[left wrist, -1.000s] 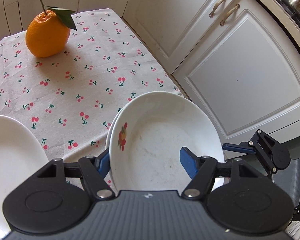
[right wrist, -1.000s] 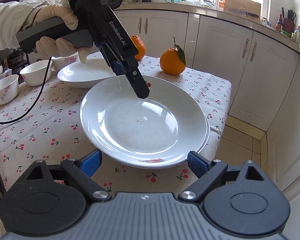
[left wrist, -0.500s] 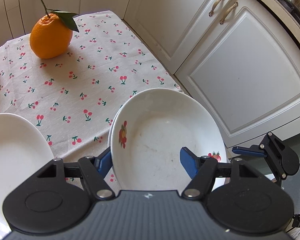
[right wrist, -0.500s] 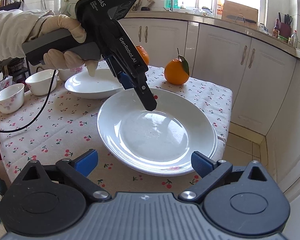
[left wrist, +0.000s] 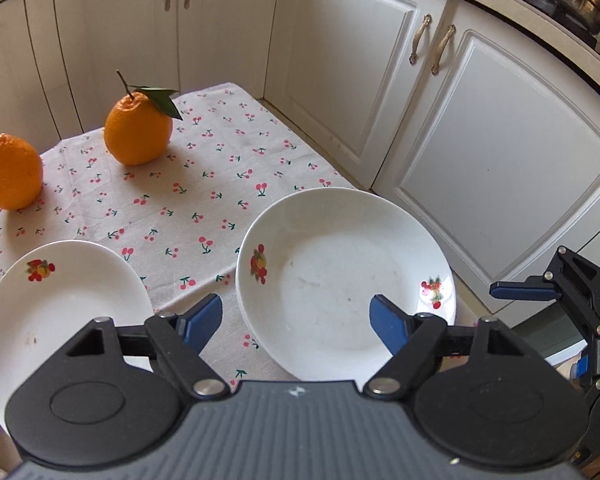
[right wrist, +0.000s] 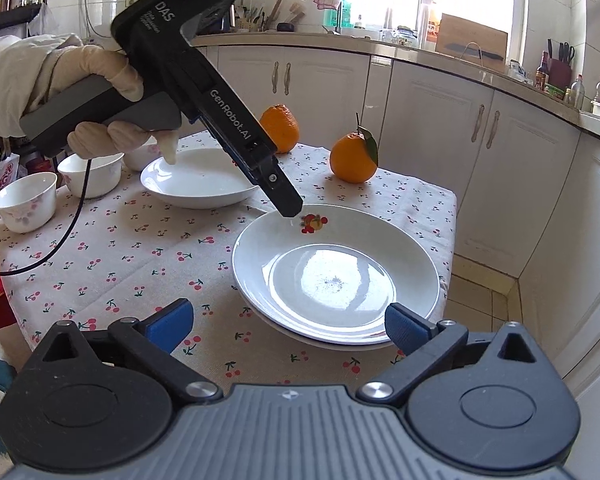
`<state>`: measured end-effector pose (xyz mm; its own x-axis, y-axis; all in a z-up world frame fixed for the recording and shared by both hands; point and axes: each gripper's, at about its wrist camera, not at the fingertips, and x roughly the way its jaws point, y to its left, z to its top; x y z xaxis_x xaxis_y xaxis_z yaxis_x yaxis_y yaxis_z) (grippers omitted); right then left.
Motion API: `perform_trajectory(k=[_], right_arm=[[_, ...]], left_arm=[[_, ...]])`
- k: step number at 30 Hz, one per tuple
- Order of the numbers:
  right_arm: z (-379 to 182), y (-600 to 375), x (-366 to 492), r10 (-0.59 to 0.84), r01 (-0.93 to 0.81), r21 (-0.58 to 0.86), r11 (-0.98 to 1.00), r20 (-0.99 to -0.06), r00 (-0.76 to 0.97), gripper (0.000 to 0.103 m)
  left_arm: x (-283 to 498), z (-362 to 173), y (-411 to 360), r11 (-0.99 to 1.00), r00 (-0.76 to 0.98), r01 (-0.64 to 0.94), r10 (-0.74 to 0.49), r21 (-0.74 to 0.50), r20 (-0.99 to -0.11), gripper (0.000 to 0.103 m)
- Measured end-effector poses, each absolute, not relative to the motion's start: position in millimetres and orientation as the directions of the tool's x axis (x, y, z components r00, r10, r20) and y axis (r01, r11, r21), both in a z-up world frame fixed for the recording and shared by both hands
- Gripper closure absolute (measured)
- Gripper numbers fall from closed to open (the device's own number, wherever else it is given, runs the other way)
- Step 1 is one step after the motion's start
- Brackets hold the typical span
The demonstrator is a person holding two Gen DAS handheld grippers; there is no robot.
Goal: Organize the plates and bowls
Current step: 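Open the left gripper and withdraw it from the stacked plates, then reach the right gripper to the cherry-decorated white plate's rim and close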
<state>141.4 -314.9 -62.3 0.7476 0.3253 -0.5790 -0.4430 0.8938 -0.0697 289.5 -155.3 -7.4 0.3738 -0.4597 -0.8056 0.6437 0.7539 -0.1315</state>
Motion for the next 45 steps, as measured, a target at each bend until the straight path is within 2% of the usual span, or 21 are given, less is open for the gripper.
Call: perform_trajectory(k=[4,9,19,24,28,36,39,45], right_arm=[[-60.4,-306.6,134.1,0.309,-0.435,-0.087,0.896,-0.582,0.752,0.000],[-56.9,-293.9,126.5,0.308,-0.443,-0.104,0.891,-0.577,0.756,0.000],[-53.7,-266.2,126.3,0.306,-0.472,-0.131,0.872,-0.607,0.733,0.000],[-55.8,-256.3,136.2,0.314,-0.490,-0.118,0.864,-0.634,0.707,0.000],[-57.8,-248.7,147.8,0.325,-0.498,-0.093,0.862,-0.652,0.685,0.000],[-50.6,-240.8,183.0,0.381,-0.494,0.014,0.869,-0.654,0.653,0.000],[-47.1,-237.1,197.4,0.371,-0.493,0.014,0.870,-0.676,0.637,0.000],[-40.2,-216.4,222.3,0.285,-0.520,-0.132,0.844,-0.712,0.642,0.000]], left_arm=[[254.5,-8.0,-133.8,0.810,0.519,0.584,-0.427,-0.058,-0.740,0.010],[214.9,-22.5,-110.8,0.877,0.678,0.474,-0.307,0.078,-0.667,0.009],[203.5,-77.2,-58.3,0.978,0.727,0.198,-0.104,0.062,-0.678,0.008],[208.4,-90.9,-47.3,0.984,0.719,0.176,-0.116,0.018,-0.686,0.007],[211.4,-93.4,-46.6,0.983,0.726,0.182,-0.121,0.020,-0.677,0.002],[219.0,-96.0,-45.6,0.980,0.735,0.196,-0.133,0.021,-0.665,0.001],[223.3,-96.7,-45.0,0.982,0.740,0.189,-0.130,0.018,-0.660,0.000],[234.5,-97.3,-44.4,0.987,0.743,0.160,-0.107,0.021,-0.660,0.000]])
